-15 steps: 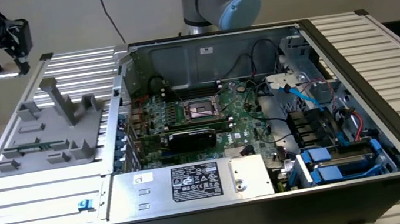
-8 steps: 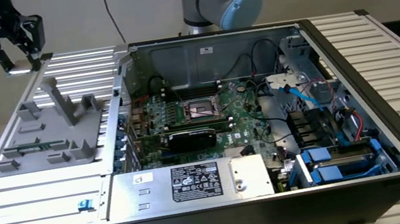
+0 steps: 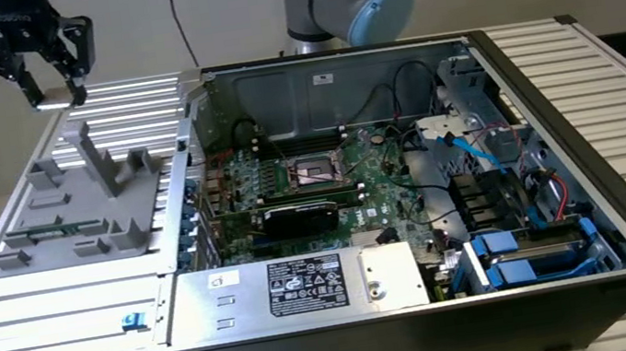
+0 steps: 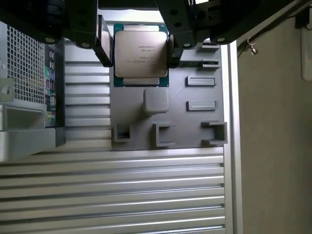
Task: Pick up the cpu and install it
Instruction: 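Pick up the cpu and move it towards the insertion slot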
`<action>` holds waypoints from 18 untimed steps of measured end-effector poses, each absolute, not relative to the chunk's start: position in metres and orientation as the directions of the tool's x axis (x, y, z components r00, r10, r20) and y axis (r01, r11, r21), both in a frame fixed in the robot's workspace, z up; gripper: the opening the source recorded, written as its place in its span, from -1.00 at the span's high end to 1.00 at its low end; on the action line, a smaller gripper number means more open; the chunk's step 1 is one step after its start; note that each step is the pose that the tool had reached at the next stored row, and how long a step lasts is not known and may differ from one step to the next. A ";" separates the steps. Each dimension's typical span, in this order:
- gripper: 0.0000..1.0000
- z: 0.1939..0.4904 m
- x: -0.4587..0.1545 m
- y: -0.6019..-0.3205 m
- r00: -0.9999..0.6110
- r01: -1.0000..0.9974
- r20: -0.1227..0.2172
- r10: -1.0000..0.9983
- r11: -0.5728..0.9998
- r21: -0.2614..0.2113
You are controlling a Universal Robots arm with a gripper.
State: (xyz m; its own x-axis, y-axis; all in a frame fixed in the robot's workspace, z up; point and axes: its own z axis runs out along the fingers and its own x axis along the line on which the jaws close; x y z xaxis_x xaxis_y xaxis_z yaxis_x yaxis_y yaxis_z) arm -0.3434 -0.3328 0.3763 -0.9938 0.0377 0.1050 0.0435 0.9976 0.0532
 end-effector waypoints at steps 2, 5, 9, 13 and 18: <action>-0.11 0.377 -0.336 -0.333 -0.994 0.043 0.106 0.037 0.998 0.053; -0.11 0.377 -0.323 -0.333 -0.994 0.042 0.107 0.036 0.998 0.053; -0.11 0.378 -0.309 -0.334 -0.994 0.040 0.107 0.034 0.998 0.053; -0.11 0.379 -0.296 -0.335 -0.994 0.038 0.107 0.032 0.998 0.054; -0.11 0.380 -0.277 -0.336 -0.994 0.036 0.107 0.031 0.998 0.054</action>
State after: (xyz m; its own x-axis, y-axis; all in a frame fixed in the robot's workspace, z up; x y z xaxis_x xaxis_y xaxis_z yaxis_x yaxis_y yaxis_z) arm -0.2774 -0.3356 0.3796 -0.9938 0.0305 0.1073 0.0365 0.9979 0.0537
